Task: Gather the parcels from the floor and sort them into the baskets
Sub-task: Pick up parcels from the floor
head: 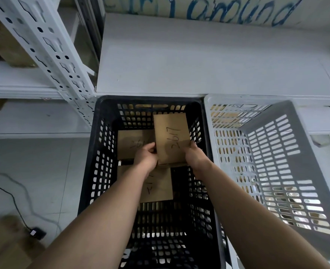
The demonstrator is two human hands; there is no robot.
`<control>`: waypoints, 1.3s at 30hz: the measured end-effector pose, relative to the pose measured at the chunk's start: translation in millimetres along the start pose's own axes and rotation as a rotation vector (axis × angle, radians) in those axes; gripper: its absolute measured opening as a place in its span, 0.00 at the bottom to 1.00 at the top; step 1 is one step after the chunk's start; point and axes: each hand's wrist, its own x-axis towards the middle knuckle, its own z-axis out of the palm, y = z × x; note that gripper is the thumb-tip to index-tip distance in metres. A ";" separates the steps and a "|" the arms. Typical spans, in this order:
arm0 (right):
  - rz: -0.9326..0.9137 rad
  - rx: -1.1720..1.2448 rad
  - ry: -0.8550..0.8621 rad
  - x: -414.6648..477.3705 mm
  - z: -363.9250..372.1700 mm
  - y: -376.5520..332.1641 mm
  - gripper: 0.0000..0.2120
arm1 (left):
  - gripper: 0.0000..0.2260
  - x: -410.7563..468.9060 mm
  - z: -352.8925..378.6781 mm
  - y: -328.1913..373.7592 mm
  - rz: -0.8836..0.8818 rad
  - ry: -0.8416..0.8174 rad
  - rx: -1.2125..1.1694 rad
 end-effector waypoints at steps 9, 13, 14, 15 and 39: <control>-0.003 0.062 0.051 -1.6 2.5 5.6 0.24 | 0.24 0.3 7.6 5.6 0.044 0.009 0.074; 0.012 0.030 0.083 -5.7 6.4 -1.5 0.25 | 0.24 -2.6 7.8 7.4 0.043 -0.021 0.108; 0.005 0.052 0.082 -6.5 6.0 -1.8 0.24 | 0.23 -3.4 7.8 7.9 0.040 -0.034 0.110; 0.009 0.062 0.085 -9.2 5.2 -2.8 0.22 | 0.23 -5.7 7.6 9.2 0.035 -0.046 0.113; -0.154 0.339 0.135 -156.4 -74.6 -1.3 0.12 | 0.09 -149.4 29.8 67.6 0.194 -0.003 -0.080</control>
